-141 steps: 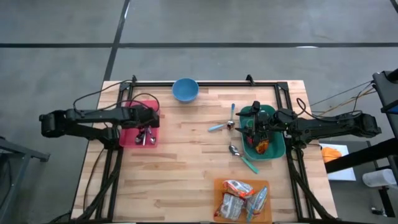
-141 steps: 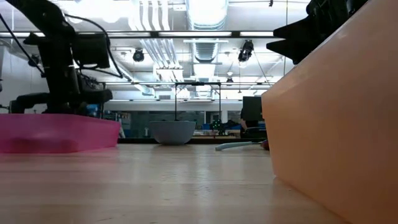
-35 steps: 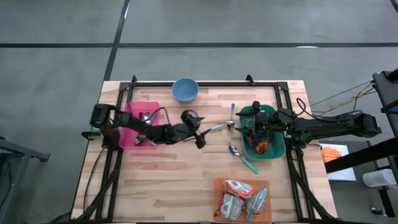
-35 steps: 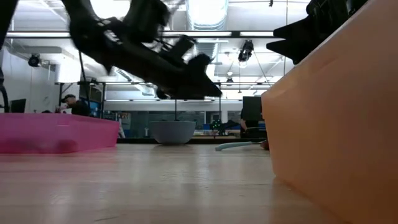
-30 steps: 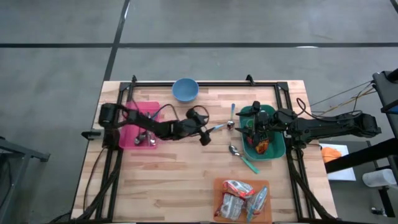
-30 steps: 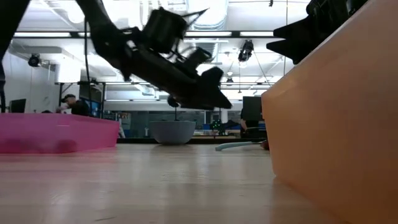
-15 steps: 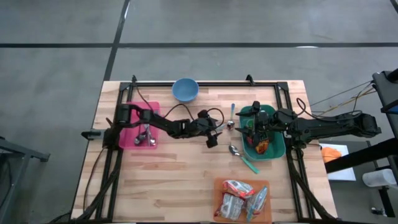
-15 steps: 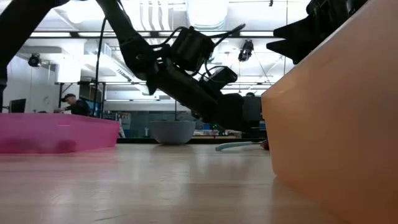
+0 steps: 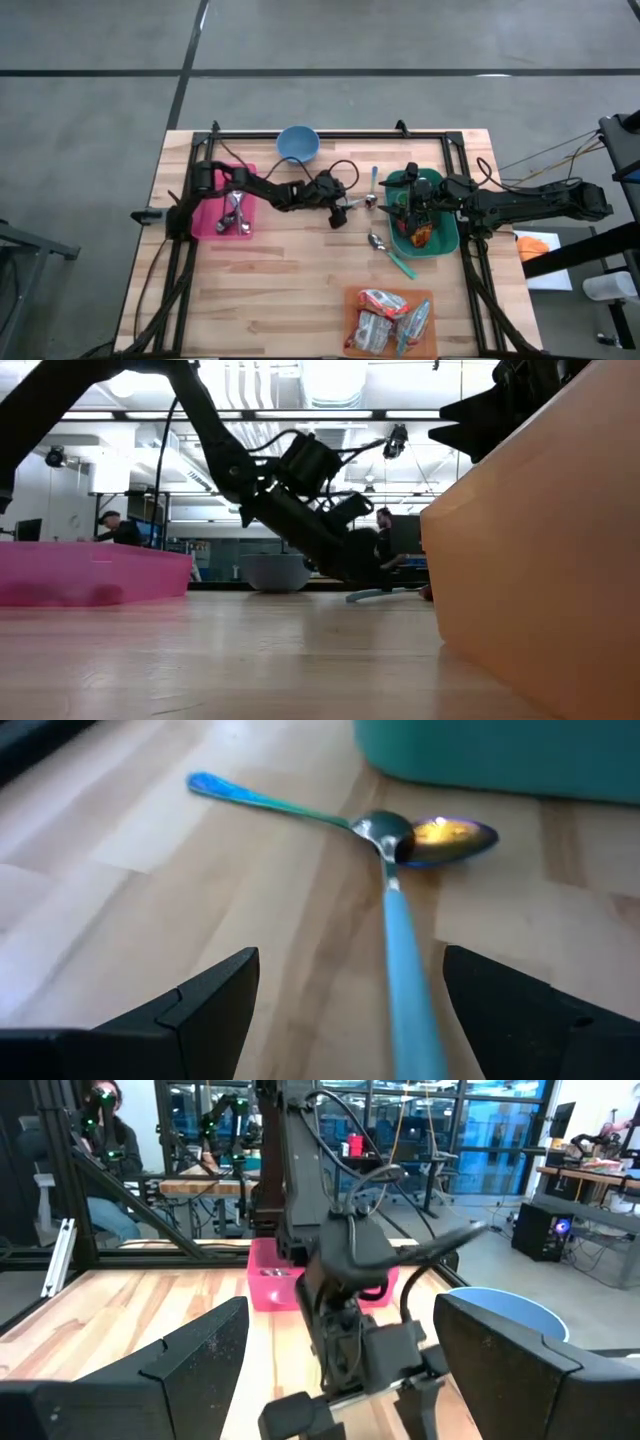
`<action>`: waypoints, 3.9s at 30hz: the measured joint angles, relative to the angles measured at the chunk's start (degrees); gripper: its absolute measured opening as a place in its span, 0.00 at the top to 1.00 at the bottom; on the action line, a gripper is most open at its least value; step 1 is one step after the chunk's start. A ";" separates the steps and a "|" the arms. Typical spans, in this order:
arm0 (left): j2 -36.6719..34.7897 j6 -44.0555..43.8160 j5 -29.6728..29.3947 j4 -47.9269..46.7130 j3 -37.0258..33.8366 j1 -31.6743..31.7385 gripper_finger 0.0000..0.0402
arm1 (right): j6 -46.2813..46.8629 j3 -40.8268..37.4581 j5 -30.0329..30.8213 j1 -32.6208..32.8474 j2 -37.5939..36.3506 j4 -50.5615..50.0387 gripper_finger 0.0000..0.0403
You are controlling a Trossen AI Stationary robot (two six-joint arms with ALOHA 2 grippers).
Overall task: Pick & Place Food Item
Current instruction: Put the light blue spoon into the pink bin
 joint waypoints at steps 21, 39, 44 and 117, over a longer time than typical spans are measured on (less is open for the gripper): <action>6.14 1.01 2.81 -4.52 7.33 0.40 0.22 | -0.01 0.00 -0.02 0.01 -0.02 -1.40 0.22; 6.20 1.78 3.35 -4.72 7.10 0.22 0.84 | 0.02 0.00 -0.02 0.01 -0.02 -1.45 0.22; 6.11 1.72 3.50 -4.95 7.06 0.22 0.93 | 0.01 0.00 -0.02 0.01 -0.02 -1.45 0.22; -36.99 -30.80 -30.69 -46.17 -8.23 -7.58 0.92 | -0.05 0.00 -0.01 0.01 -0.03 -1.66 0.22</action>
